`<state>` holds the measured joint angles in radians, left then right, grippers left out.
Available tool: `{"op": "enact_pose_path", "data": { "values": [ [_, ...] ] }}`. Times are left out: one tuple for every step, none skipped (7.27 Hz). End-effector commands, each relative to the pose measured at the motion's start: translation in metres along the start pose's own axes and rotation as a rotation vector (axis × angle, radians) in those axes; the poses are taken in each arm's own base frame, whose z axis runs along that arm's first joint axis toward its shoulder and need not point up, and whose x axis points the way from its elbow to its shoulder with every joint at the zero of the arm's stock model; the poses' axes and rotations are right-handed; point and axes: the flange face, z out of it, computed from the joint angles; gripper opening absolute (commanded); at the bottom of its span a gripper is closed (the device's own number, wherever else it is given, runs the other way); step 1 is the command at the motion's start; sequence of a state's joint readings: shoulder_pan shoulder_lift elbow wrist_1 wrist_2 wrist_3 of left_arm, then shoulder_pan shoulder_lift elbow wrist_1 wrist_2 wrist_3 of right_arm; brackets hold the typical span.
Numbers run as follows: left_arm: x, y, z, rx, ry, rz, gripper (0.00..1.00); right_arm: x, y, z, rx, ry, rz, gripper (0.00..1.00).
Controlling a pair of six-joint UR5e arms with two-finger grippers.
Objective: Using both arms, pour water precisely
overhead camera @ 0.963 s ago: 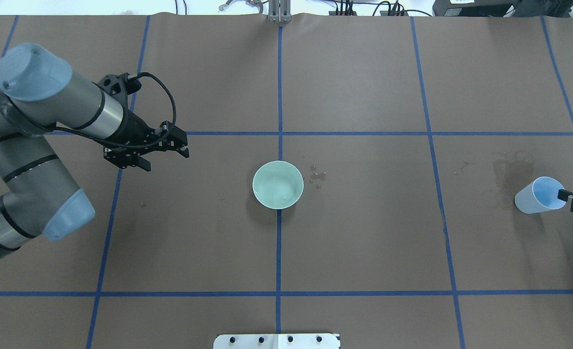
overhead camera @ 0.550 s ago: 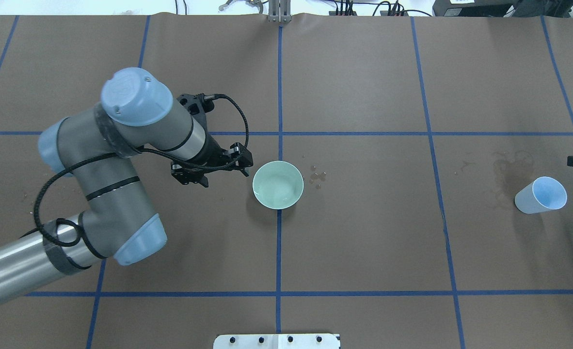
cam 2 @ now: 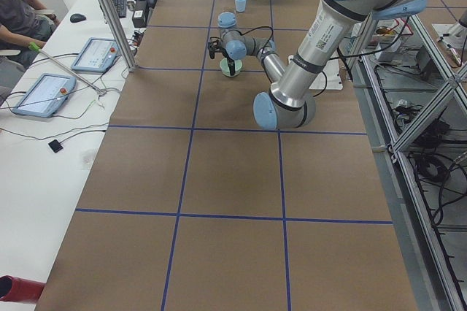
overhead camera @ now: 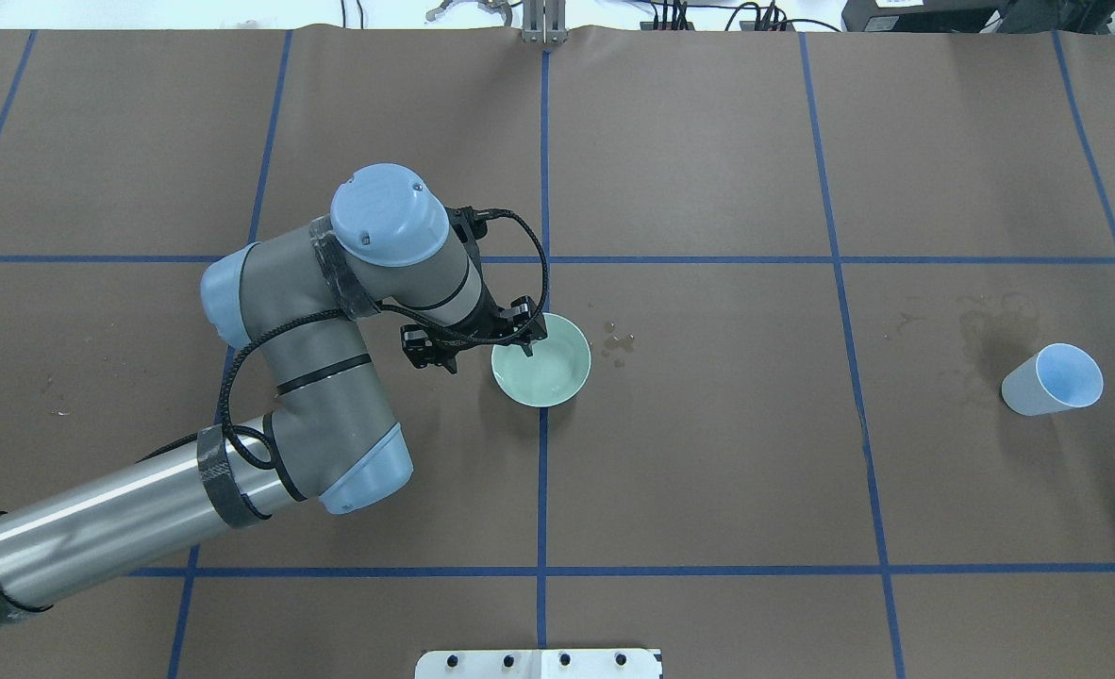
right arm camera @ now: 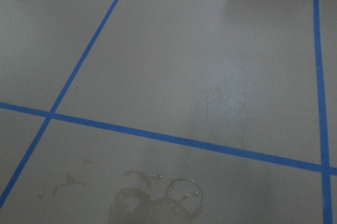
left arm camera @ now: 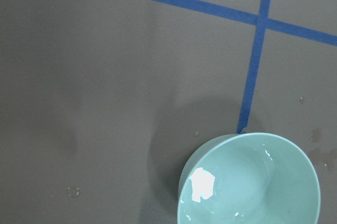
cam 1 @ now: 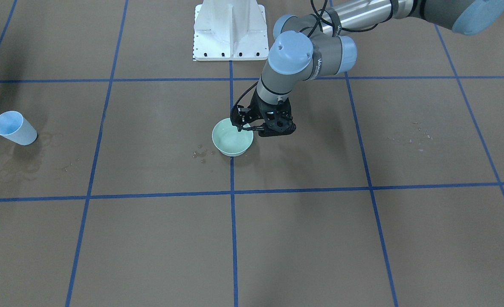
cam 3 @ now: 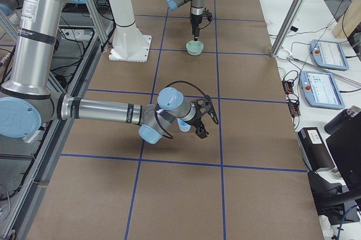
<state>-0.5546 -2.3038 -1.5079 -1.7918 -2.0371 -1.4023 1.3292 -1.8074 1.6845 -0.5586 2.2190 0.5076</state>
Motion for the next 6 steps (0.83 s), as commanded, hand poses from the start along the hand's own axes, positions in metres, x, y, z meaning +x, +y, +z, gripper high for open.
{"op": "enact_pose_path", "data": {
  "values": [
    [-0.001, 0.002, 0.020, -0.010, 0.002, 0.007, 0.72, 0.004, -0.002, -0.006, -0.008, -0.006, -0.008, 0.99],
    [-0.001, 0.005, 0.024, -0.015, -0.002, 0.005, 0.41, 0.005, -0.002, -0.009, -0.011, -0.020, -0.001, 0.99],
    [0.000, 0.006, 0.022, -0.014, 0.005, 0.002, 0.00, 0.007, -0.002, -0.012, -0.010, -0.028, 0.004, 0.99],
    [0.002, 0.006, 0.021, -0.013, 0.009, 0.003, 0.00, 0.007, -0.003, -0.015, -0.007, -0.031, 0.007, 0.99],
    [0.004, 0.008, 0.015, -0.014, 0.020, 0.000, 0.00, 0.008, -0.003, -0.017, -0.003, -0.030, 0.008, 0.99],
    [0.009, 0.008, 0.000, -0.005, 0.046, -0.003, 0.00, 0.011, -0.004, -0.020, 0.005, -0.026, 0.012, 0.99]
  ]
}}
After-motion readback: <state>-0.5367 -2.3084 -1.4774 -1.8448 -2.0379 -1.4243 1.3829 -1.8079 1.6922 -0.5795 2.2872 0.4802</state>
